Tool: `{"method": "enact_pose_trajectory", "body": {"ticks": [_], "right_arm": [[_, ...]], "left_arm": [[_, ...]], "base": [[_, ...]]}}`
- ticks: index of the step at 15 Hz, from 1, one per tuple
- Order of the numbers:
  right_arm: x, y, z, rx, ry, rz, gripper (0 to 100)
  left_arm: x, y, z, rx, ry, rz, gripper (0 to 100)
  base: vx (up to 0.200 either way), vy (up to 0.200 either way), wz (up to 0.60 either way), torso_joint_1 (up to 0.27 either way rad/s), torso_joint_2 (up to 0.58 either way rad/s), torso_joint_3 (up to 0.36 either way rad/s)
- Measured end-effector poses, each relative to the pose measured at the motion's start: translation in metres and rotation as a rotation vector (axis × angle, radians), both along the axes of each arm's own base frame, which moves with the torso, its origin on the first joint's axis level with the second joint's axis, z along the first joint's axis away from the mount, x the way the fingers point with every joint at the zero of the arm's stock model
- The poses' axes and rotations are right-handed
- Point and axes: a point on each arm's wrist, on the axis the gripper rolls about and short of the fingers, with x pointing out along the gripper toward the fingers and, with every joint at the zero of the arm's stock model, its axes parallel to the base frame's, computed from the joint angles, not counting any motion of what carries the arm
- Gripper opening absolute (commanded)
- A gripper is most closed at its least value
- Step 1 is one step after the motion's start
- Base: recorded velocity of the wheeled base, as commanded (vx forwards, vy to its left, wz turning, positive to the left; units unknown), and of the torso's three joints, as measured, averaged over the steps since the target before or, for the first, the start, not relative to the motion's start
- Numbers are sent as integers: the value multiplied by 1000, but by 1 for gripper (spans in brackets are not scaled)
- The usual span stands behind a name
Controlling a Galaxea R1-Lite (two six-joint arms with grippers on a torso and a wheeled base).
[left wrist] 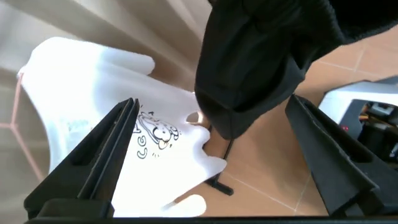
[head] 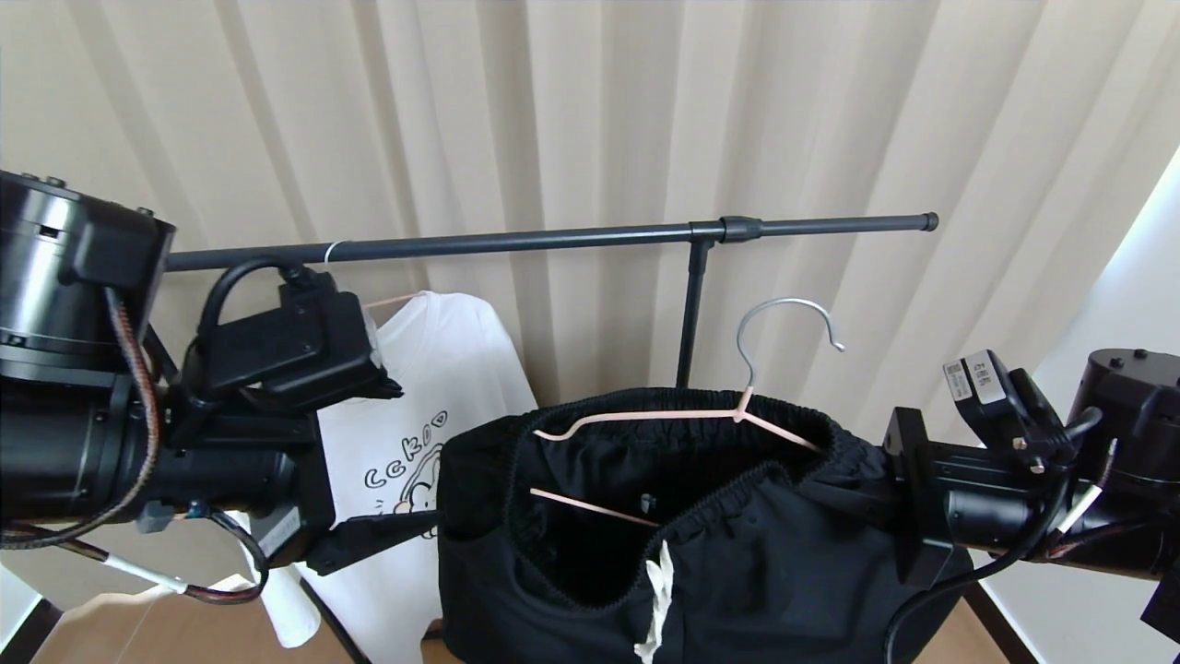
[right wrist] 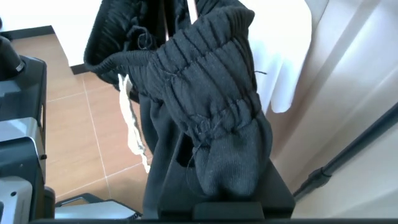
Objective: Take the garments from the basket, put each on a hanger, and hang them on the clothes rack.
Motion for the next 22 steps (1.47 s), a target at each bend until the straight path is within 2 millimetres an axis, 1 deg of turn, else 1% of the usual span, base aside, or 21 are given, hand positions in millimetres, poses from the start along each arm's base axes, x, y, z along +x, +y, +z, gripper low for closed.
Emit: {"method": "enact_pose_trajectory", "body": {"ticks": [2, 6, 8, 11, 17, 22], "right_arm": [[-1, -1, -1, 2, 7, 20, 0], [-4, -2, -1, 15, -6, 54, 0], [-6, -3, -1, 24, -31, 65, 0], [-9, -4, -3, 25, -29, 77, 0], [-13, -4, -4, 14, -55, 92, 0], [-16, -4, -4, 17, -56, 112, 0]], "left_arm": [[5, -18, -4, 5, -1, -63, 100], [14, -40, -15, 6, 7, -128, 100], [16, -45, -18, 10, 17, -139, 100], [22, -49, -15, -11, -16, -136, 100], [23, -55, -14, -8, -28, -124, 100], [26, -73, -19, -34, -39, -162, 100]], "base": [[0, 0, 0, 0, 0, 0], [0, 0, 0, 0, 0, 0], [0, 0, 0, 0, 0, 0], [0, 0, 0, 0, 0, 0], [0, 0, 0, 0, 0, 0], [0, 0, 0, 0, 0, 0]]}}
